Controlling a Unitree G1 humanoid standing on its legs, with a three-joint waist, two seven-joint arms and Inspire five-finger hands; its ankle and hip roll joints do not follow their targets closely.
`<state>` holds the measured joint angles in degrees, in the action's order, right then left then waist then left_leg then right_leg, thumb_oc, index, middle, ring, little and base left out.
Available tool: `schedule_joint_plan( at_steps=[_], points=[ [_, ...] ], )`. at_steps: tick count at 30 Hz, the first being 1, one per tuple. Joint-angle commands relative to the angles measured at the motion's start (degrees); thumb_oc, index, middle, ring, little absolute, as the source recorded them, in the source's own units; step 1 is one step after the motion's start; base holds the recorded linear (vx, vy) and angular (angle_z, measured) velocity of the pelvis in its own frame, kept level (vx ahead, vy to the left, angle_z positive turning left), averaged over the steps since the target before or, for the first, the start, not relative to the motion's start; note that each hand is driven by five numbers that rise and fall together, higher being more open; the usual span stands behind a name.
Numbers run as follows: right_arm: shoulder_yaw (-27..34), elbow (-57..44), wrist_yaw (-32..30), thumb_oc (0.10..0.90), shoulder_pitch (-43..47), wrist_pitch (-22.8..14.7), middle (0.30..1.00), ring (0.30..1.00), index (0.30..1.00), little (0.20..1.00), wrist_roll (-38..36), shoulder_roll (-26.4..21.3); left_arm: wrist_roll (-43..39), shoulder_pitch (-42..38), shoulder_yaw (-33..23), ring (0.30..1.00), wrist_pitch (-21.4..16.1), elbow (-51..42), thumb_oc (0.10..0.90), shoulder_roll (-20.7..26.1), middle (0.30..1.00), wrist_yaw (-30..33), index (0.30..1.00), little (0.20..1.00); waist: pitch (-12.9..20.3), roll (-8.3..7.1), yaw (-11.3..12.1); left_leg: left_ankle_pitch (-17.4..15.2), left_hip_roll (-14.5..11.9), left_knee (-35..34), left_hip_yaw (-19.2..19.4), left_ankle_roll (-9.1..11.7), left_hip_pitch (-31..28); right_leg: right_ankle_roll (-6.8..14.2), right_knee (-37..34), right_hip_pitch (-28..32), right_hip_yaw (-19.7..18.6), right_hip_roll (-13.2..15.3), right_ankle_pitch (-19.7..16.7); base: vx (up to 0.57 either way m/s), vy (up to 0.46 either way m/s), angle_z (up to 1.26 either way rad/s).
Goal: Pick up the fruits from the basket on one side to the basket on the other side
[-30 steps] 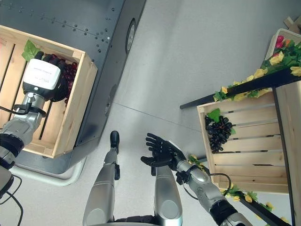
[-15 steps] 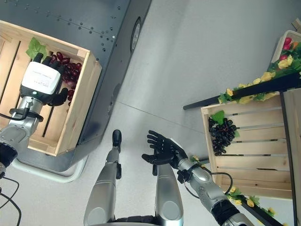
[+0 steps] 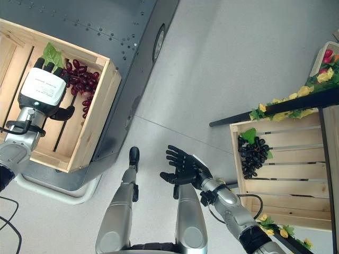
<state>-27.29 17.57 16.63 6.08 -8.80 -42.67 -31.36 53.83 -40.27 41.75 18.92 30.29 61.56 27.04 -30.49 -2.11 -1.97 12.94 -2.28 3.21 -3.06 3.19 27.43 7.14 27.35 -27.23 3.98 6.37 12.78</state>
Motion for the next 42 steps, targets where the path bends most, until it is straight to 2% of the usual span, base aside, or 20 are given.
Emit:
schedule_joint_plan(
  at_steps=[1,8,11,15,21,29,37,42],
  points=[
    [1.28,-5.67,-0.5,0.8,-1.69,-1.92,0.9,0.9,0.9,0.9,-1.4,-2.81,3.23,-4.92,-8.49,0.9,6.47,0.93,0.8,1.85,0.9,8.53,0.9,0.9,0.7,-0.54,-1.43,-11.46,3.08,8.2,3.98,-3.04,-3.19,-1.4,-20.11,3.89,0.52,0.93,-17.74,0.0,0.0,0.0],
    [-0.12,-4.4,-1.16,0.8,-0.16,-2.05,0.9,0.9,0.9,0.9,-2.03,-2.21,1.54,-6.78,-7.5,0.9,6.63,6.18,0.8,-2.36,0.9,18.17,0.9,0.9,0.7,-1.59,-1.99,-11.55,2.73,8.72,4.59,-3.06,-2.69,-1.54,-19.37,2.87,-0.25,0.53,-17.8,0.0,0.0,0.0],
    [-0.76,-3.88,-1.44,0.8,0.52,-2.1,0.9,0.9,0.9,0.9,-2.15,-1.83,0.59,-7.85,-6.93,0.9,5.65,8.5,0.8,-4.0,0.9,19.73,0.9,0.9,0.7,-2.07,-2.23,-11.59,2.64,9.13,4.8,-2.96,-2.27,-1.61,-19.35,2.55,-0.54,0.38,-17.92,0.0,0.0,0.0],
    [-1.37,-3.21,-1.8,0.8,1.45,-1.96,0.9,0.9,0.9,0.9,-2.22,-1.57,-0.1,-8.84,-5.64,0.9,4.88,10.61,0.8,-5.88,0.9,18.96,0.9,0.9,0.7,-2.45,-2.58,-11.6,2.6,9.65,5.02,-2.94,-1.72,-1.7,-18.9,1.91,-0.93,0.17,-17.93,0.0,0.0,0.0],
    [-2.02,-2.97,-3.05,0.8,3.12,-0.93,0.9,0.9,0.9,0.9,-2.36,-1.41,0.43,-10.58,-2.98,0.9,3.19,13.16,0.8,-7.5,0.9,14.45,0.9,0.9,0.7,-2.94,-3.28,-11.82,2.46,10.76,5.62,-2.93,-0.77,-1.7,-18.57,0.93,-1.71,0.11,-18.25,0.0,0.016,-0.01],
    [-2.58,-2.39,-3.72,0.8,3.86,-1.31,0.9,0.9,0.9,0.9,-2.3,-1.48,-0.63,-12.25,-0.69,0.9,3.66,15.58,0.8,-7.97,0.9,12.66,0.9,0.9,0.7,-3.17,-3.98,-12.05,2.55,11.92,6.01,-3.01,0.73,-1.75,-18.43,-0.39,-2.67,-0.05,-18.7,0.01,0.027,-0.01],
    [-2.71,-1.64,-5.1,0.8,4.68,-1.75,0.9,0.9,0.9,0.9,-2.58,-1.29,0.16,-13.43,0.59,0.9,5.69,17.81,0.8,-9.37,0.9,11.81,0.9,0.9,0.7,-3.59,-4.69,-12.38,2.58,13.12,6.47,-2.98,2.62,-1.46,-18.75,-2.03,-3.35,0.1,-19.69,0.02,0.03,-0.03],
    [-2.77,-1.07,-5.62,0.8,5.44,-1.79,0.9,0.9,0.9,0.9,-3.27,-1.01,0.0,-14.75,1.9,0.9,7.87,19.83,0.8,-9.59,0.9,8.59,0.9,0.9,0.7,-4.03,-5.39,-12.96,2.71,14.47,7.0,-3.08,4.28,-1.08,-19.47,-3.37,-4.19,0.25,-20.89,0.03,0.042,-0.06]
  ],
)
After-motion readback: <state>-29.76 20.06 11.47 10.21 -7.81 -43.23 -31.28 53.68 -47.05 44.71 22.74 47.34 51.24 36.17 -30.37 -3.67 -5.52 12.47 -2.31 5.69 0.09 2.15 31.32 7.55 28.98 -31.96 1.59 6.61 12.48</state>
